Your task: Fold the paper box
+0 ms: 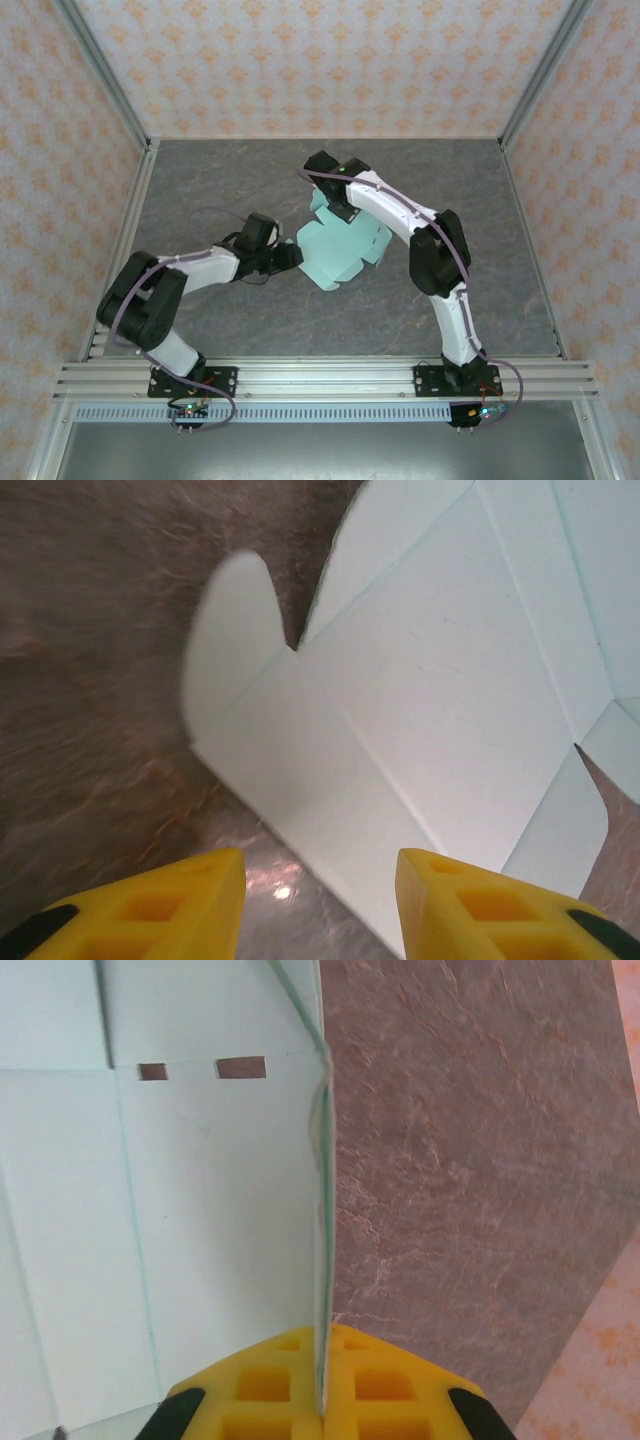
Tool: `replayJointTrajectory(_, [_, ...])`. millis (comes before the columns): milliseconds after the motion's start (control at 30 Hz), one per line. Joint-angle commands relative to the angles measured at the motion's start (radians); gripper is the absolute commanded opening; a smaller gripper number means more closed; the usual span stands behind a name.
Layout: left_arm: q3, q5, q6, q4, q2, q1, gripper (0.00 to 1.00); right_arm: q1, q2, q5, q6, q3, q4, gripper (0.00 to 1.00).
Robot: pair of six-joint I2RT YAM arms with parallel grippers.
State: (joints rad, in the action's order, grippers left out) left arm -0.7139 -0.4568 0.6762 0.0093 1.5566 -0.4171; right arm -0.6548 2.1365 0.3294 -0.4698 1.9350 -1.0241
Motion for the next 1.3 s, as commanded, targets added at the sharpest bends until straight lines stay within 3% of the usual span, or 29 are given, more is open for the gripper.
replayJointTrajectory(0, [0.037,0.131,-0.1,-0.073,-0.135,0.025,0.46,0.03,-0.108,-0.116,-0.125,-0.02,0.035,0.0])
replayJointTrajectory(133, [0.055,0.145,-0.202,-0.081,-0.267,0.081,0.53,0.062,-0.191,-0.287,-0.178,-0.061,0.026,0.0])
replayJointTrajectory(300, [0.024,0.1,-0.356,0.012,-0.315,0.087,0.57,0.11,-0.25,-0.493,-0.218,-0.03,-0.083,0.0])
replayJointTrajectory(400, [0.024,0.05,-0.476,0.121,-0.309,0.08,0.58,0.142,-0.265,-0.591,-0.229,-0.005,-0.146,0.0])
replayJointTrajectory(667, [-0.052,-0.074,-0.743,0.211,-0.176,0.074,0.6,0.193,-0.265,-0.692,-0.259,-0.005,-0.198,0.0])
replayJointTrajectory(967, [-0.15,-0.219,-0.769,0.243,0.003,0.066,0.6,0.223,-0.237,-0.765,-0.268,0.05,-0.252,0.0])
replayJointTrajectory(1267, [-0.155,-0.255,-0.754,0.293,0.082,0.054,0.59,0.238,-0.19,-0.803,-0.261,0.117,-0.312,0.0])
